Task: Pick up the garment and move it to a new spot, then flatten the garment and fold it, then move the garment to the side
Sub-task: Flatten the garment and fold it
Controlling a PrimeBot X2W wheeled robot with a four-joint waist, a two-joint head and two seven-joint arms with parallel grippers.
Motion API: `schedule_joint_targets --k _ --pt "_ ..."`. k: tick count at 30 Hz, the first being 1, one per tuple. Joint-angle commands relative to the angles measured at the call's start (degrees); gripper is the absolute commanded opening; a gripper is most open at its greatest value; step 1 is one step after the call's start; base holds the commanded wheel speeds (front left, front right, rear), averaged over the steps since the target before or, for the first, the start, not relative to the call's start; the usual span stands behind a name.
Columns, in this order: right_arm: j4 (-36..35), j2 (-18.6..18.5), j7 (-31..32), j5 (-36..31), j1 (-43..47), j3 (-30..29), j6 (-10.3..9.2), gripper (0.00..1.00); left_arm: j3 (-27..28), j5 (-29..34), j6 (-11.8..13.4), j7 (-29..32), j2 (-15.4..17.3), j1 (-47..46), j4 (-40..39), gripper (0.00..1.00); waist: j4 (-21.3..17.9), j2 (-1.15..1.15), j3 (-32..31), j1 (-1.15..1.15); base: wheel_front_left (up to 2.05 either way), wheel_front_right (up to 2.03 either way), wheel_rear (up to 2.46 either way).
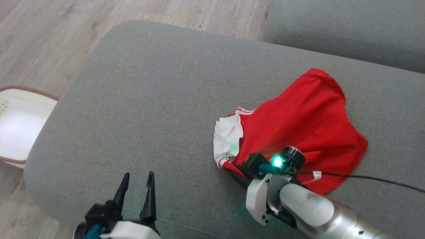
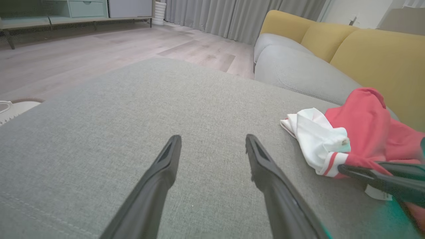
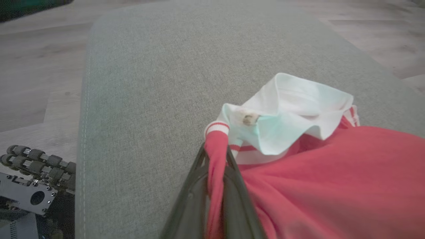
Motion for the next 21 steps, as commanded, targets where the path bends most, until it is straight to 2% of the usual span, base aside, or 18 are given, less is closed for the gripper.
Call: schedule_joint_targets --k 1,6,9,13,14,21 --pt "-0.8 1.0 -1.4 0.6 0.0 -0.4 0.22 1.00 1.5 0.3 0.5 0.1 1.2 -0.8 -1.8 1.00 -0.4 0.00 -0.5 0.00 0.00 0.00 0.00" --pt "0.0 1.7 -5.3 1.7 0.6 -3.2 0.22 1.00 1.2 0.2 0.6 0.5 1.6 0.0 -2.1 1.00 -1.8 0.00 -2.0 0.00 0.00 0.00 0.00" --pt "-0.7 1.9 -7.3 2.3 1.4 -6.8 0.22 1.00 1.1 0.2 0.9 0.8 1.8 0.4 -2.5 1.00 -2.9 0.00 -2.8 0.00 0.00 0.00 0.00" --pt "-2.3 1.7 -9.1 1.5 3.4 -15.2 0.22 1.00 1.4 -0.1 1.4 0.9 2.2 1.0 -3.2 1.00 -5.2 0.00 -3.7 0.00 0.00 0.00 0.00" --pt "-2.3 1.7 -9.1 1.5 3.4 -15.2 0.22 1.00 1.4 -0.1 1.4 0.9 2.2 1.0 -3.2 1.00 -5.2 0.00 -3.7 0.00 0.00 0.00 0.00" --pt "-8.2 1.6 -9.6 -4.5 11.7 -33.8 0.22 1.00 1.5 -0.4 1.8 1.0 2.4 1.5 -3.8 1.00 -9.4 0.00 -5.3 0.00 0.00 0.00 0.00"
